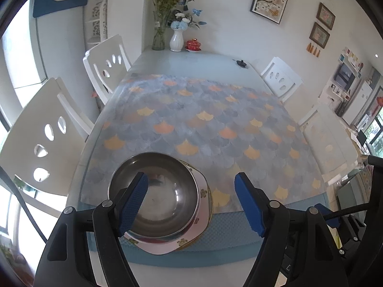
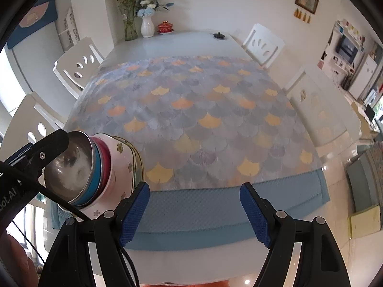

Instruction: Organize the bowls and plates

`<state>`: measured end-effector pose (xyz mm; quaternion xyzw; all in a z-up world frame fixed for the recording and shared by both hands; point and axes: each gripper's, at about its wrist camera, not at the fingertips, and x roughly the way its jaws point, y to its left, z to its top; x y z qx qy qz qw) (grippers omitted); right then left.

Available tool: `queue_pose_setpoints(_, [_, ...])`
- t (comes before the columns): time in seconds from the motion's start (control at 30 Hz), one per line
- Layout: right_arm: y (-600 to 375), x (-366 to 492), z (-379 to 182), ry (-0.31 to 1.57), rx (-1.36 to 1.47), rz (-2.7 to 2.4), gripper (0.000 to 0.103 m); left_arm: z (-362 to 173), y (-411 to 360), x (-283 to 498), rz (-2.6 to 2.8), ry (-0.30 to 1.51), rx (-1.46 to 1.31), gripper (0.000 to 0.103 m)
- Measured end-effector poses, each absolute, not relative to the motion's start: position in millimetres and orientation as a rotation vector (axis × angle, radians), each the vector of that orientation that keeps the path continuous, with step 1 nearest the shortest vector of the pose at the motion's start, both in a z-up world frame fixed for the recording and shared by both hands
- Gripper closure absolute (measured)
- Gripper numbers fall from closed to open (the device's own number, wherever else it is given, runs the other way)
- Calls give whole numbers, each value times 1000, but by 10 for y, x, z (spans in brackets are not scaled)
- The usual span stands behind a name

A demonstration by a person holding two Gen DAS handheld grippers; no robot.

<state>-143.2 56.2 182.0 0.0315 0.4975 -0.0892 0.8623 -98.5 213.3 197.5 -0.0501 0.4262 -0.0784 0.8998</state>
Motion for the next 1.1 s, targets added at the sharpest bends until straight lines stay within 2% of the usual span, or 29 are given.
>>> queue_pose_setpoints(1.1, [214, -997, 1712, 1106, 65, -133, 27, 1916, 1794, -692, -118, 931, -121, 30])
